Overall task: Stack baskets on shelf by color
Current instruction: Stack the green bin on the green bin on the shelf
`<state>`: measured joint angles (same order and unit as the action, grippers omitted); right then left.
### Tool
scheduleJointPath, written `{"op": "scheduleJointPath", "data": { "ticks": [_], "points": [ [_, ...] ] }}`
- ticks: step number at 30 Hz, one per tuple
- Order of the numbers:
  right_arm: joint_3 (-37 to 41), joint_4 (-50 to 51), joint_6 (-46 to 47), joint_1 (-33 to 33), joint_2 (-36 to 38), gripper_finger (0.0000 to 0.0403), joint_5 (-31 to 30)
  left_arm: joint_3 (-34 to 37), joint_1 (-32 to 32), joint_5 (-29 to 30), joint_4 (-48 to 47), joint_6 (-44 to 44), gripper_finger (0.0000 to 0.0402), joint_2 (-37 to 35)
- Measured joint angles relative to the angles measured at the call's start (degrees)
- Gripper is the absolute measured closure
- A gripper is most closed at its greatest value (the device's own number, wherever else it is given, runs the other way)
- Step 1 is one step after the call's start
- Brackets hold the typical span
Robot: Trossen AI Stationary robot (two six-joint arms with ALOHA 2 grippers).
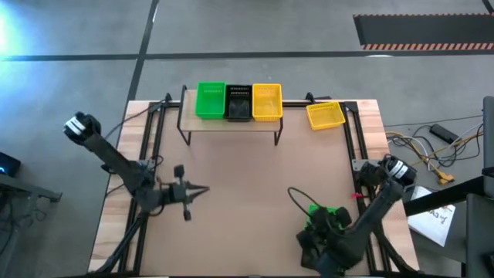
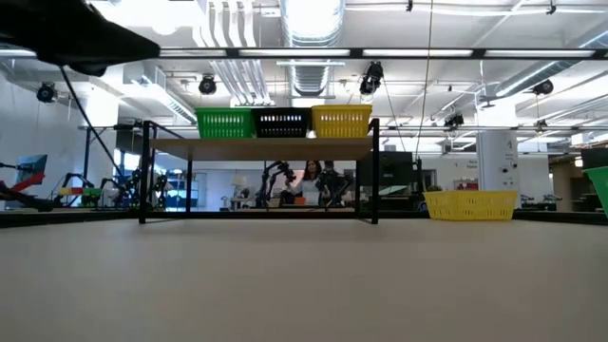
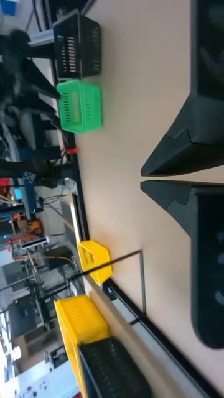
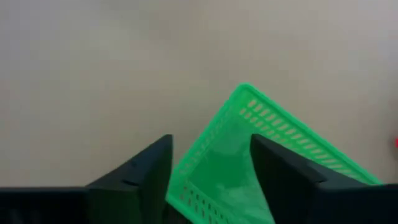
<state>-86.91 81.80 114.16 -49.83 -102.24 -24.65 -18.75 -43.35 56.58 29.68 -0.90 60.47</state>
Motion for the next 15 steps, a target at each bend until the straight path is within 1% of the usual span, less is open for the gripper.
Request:
{"op": "scheduleJointPath", "data": {
  "ticks": [3, 7, 11, 15],
  "points": [
    [0.6, -2.5, -3.2, 3.7, 0.0, 0.0162, 2.3, -0.8, -1.8, 3.2, 8.3, -0.1, 0.0396, 8.3],
    [2.0, -3.8, -5.0, 7.5, -0.1, 0.0147, 9.7, -3.3, -1.9, 4.0, 15.3, 1.3, 0.0396, 18.1],
    [4.5, -9.6, -7.8, 8.9, -0.2, 0.0154, 12.1, -6.1, -1.9, 4.0, 16.9, 1.3, 0.0396, 25.4],
    [7.6, -13.7, -7.8, 9.3, -0.2, 0.0184, 15.6, -8.4, -2.0, 3.8, 16.9, 1.2, 0.0396, 30.5]
  ]
}}
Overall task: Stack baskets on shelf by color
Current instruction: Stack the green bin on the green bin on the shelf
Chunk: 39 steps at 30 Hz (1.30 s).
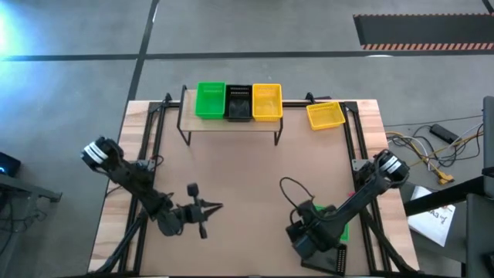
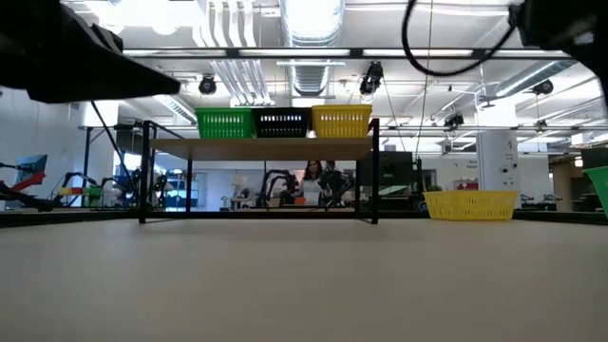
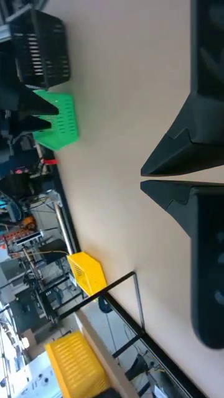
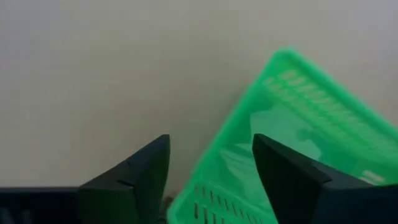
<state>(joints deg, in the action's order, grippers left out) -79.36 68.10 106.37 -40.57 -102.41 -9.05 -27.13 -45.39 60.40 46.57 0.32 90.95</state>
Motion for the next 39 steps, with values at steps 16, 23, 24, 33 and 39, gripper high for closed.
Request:
{"op": "scheduleJointPath", "data": {
  "ticks": [16, 23, 24, 33, 39],
  "points": [
    [0.4, -10.5, -30.6, 3.7, 0.0, 0.0388, -8.6, -1.1, -0.5, 0.1, -0.8, 3.7, 0.0396, -4.8],
    [-3.8, -23.3, -66.9, 7.9, 0.0, 0.0394, -13.3, -0.6, 0.0, 0.2, -6.5, 7.8, 0.0396, -16.3],
    [-3.9, -25.5, -70.3, 8.8, 0.0, 0.0394, -13.5, -0.5, 0.0, 0.2, -9.2, 7.7, 0.0396, -18.0],
    [-9.2, -37.0, -101.8, 17.7, 0.0, 0.0394, -13.5, -0.5, 0.8, 1.7, -28.4, 0.0, 0.0396, -27.1],
    [-20.3, -41.0, -125.9, 27.5, 0.0, 0.0394, -13.5, 2.7, 4.1, 6.1, -28.0, -0.3, 0.0396, -26.8]
  ]
}}
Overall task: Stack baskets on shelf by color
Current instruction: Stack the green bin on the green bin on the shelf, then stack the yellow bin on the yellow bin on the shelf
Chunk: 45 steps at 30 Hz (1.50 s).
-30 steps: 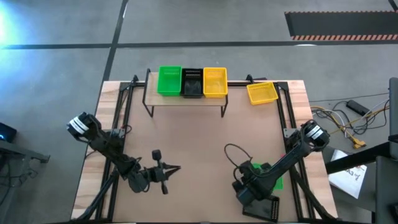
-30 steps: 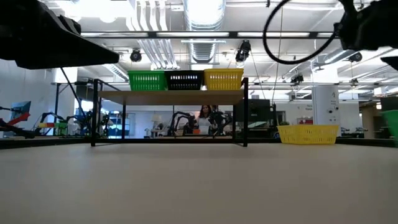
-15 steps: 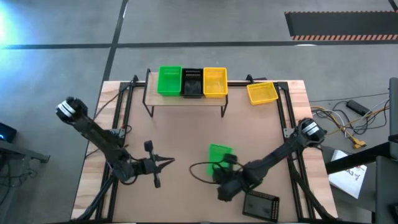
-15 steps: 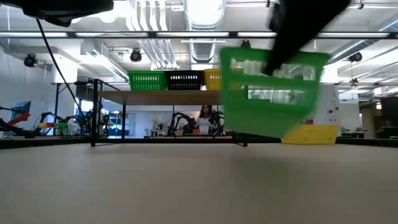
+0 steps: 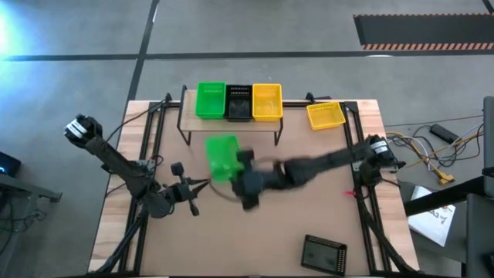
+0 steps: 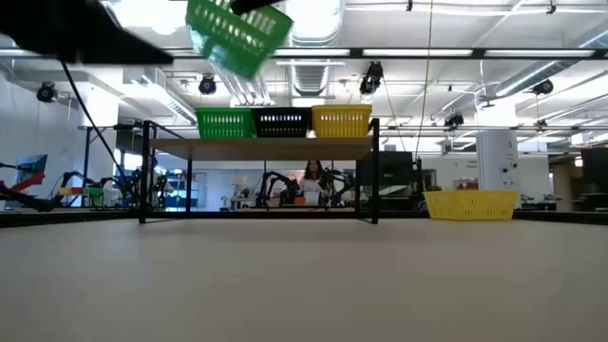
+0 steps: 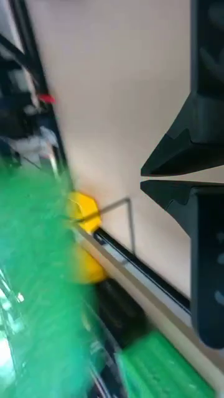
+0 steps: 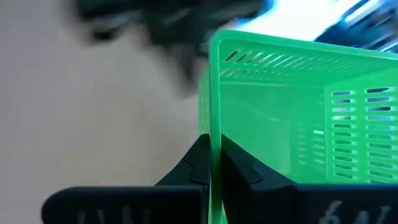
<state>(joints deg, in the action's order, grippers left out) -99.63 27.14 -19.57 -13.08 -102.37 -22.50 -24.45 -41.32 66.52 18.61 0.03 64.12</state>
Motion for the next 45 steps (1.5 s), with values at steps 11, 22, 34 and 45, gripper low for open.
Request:
{"op": "scheduleJointPath", "data": {
  "ticks": [11, 22, 34, 45],
  "points": [
    [-12.0, -10.2, -9.0, 29.9, -8.0, 0.0394, 32.1, 4.0, 10.0, -0.1, 0.7, -5.1, 0.0396, 0.2],
    [-27.6, -0.4, -5.8, 35.8, -19.8, 0.0390, 34.7, 4.1, 11.6, -0.2, 0.5, -3.9, 0.0396, 0.3],
    [-34.9, 8.7, -3.9, 35.3, -19.1, 0.0283, 34.5, 3.9, 11.7, -0.4, 0.6, -3.7, 0.0396, 0.3],
    [-34.2, 29.2, 0.5, 29.9, -11.8, 0.0281, 34.5, 1.6, 12.2, -0.4, 1.8, -1.2, 0.0396, -2.5]
  ]
}}
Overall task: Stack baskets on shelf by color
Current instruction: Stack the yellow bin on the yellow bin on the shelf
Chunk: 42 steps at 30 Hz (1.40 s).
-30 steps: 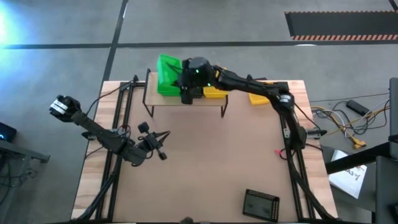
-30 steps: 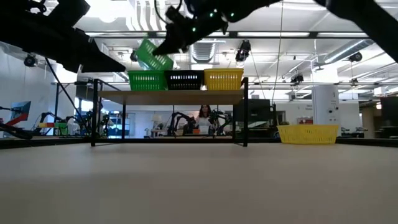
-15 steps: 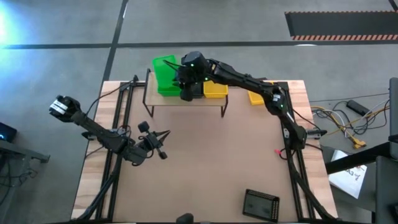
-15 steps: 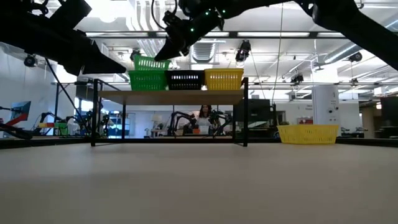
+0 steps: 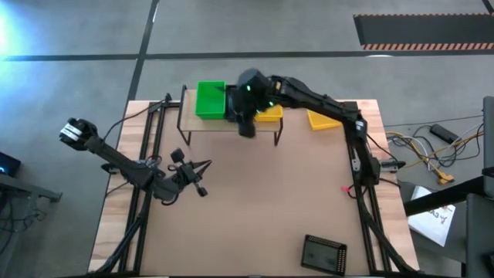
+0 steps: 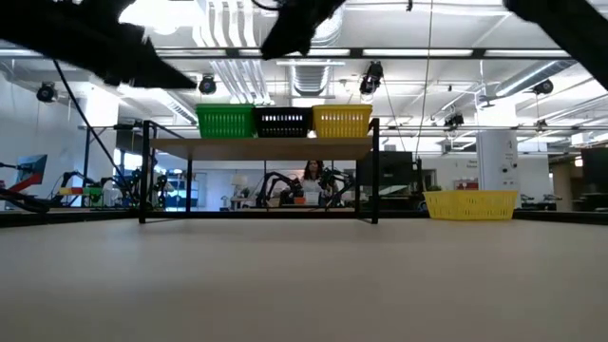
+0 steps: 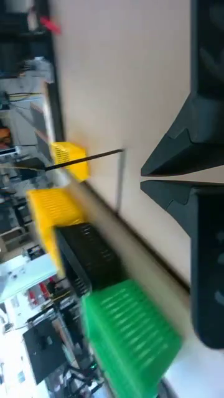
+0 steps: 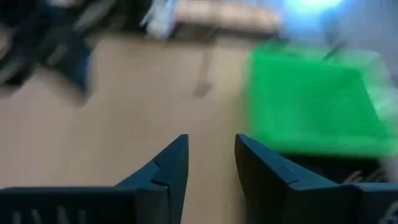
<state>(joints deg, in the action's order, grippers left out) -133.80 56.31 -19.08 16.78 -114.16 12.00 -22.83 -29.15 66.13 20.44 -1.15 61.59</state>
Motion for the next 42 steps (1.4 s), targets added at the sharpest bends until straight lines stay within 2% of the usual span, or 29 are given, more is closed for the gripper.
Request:
{"op": "scheduleJointPath", "data": {
  "ticks": [3, 6, 7, 10, 12, 14, 17, 20, 22, 25, 30, 34, 38, 42],
  "points": [
    [5.9, 9.0, 3.4, -4.5, 3.3, 0.0302, -0.1, -1.4, 1.5, -0.1, 0.1, 4.1, 0.0396, -3.7],
    [18.8, 7.6, 11.4, -11.0, 9.2, 0.0325, -3.1, -1.7, 3.5, -2.2, 0.2, 8.5, 0.0396, -6.9],
    [23.9, 5.6, 14.7, -13.6, 11.8, 0.0332, -6.4, -1.5, 4.2, -3.7, 0.3, 9.3, 0.0396, -7.8],
    [37.7, -0.6, 26.7, -22.7, 19.6, 0.0353, -21.6, -0.3, 5.8, -7.9, 0.1, 10.6, 0.0396, -9.1],
    [45.3, -2.3, 36.5, -28.6, 23.9, 0.0364, -31.8, 0.4, 6.6, -10.2, 0.1, 10.6, 0.0396, -8.7],
    [51.4, -2.2, 47.9, -33.8, 27.7, 0.0373, -39.4, 1.1, 7.1, -11.2, 0.0, 10.6, 0.0396, -7.8],
    [58.4, -0.3, 65.3, -38.6, 33.4, 0.0381, -45.1, 2.1, 7.7, -11.5, 0.1, 10.6, 0.0396, -5.6],
    [64.3, 3.5, 77.1, -38.7, 38.3, 0.0384, -47.0, 3.3, 8.4, -11.5, 3.0, 10.6, 0.0396, -2.9],
    [67.9, 5.8, 80.4, -36.7, 41.2, 0.0381, -47.7, 3.8, 9.0, -11.6, 6.4, 10.6, 0.0396, -0.4],
    [72.9, 6.6, 78.4, -30.0, 45.7, 0.0366, -47.8, 3.9, 9.7, -11.7, 11.1, 10.6, 0.0396, 3.9],
    [79.4, 3.0, 64.1, -10.6, 50.5, 0.0319, -43.4, 3.6, 10.1, -11.9, 20.7, 10.6, 0.0396, 12.0],
    [83.6, -9.7, 49.0, 6.9, 51.4, 0.0277, -34.1, 2.7, 10.0, -13.8, 23.7, 10.5, 0.0396, 16.6],
    [86.6, -22.4, 40.2, 21.1, 48.8, 0.0245, -21.8, 1.3, 10.0, -16.6, 24.2, 9.0, 0.0396, 18.9],
    [86.9, -26.0, 36.4, 28.7, 43.6, 0.0235, -19.5, 0.7, 9.9, -16.9, 24.1, 7.6, 0.0396, 19.6]
  ]
}}
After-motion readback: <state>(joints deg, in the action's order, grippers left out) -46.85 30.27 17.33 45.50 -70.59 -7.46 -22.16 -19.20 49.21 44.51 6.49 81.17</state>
